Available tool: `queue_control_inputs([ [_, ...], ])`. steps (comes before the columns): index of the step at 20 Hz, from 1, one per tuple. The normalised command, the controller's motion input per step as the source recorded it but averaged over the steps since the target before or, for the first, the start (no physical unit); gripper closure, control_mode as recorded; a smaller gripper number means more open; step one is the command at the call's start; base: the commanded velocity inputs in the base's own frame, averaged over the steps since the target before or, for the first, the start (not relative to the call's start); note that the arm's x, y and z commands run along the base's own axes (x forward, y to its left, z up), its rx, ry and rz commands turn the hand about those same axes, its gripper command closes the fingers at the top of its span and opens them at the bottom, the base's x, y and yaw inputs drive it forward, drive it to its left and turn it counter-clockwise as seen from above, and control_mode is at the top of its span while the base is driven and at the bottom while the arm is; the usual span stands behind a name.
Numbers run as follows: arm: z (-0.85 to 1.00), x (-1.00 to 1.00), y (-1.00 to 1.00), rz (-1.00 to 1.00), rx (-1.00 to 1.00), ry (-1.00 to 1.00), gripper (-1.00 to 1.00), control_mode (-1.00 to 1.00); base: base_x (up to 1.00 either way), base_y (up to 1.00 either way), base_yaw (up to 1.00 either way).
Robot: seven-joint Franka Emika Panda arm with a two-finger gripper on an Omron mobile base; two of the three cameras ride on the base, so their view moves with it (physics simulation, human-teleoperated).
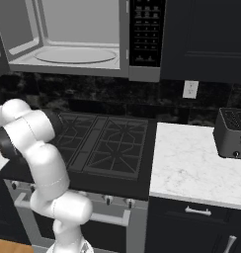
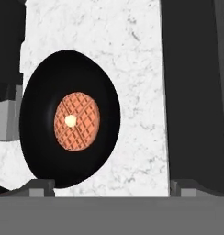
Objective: Open the microwave, place the bowl with waffle inside the microwave, then close the microwave door and turn it on.
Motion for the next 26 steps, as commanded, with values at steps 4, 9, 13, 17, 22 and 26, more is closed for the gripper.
queue_control_inputs([
  [4, -0.07, 0.09, 0.25, 0.00, -0.04, 0.10, -1.00, -1.00, 0.00, 0.00, 0.00],
  [9, -0.31, 0.00, 0.25, 0.00, -0.02, 0.00, -1.00, -1.00, 0.00, 0.00, 0.00],
  [13, -0.30, 0.06, 0.33, 0.00, 0.00, 0.00, -1.00, -1.00, 0.00, 0.00, 0.00],
  [17, -0.14, 0.06, 0.18, 0.00, -0.01, 0.00, -1.00, -1.00, 0.00, 0.00, 0.00],
  [22, -0.06, 0.00, -0.09, -0.02, -0.01, 0.00, -1.00, -1.00, 0.00, 0.00, 0.00],
  [26, -0.03, 0.00, -0.24, -0.06, 0.00, 0.00, -1.00, -1.00, 0.00, 0.00, 0.00],
])
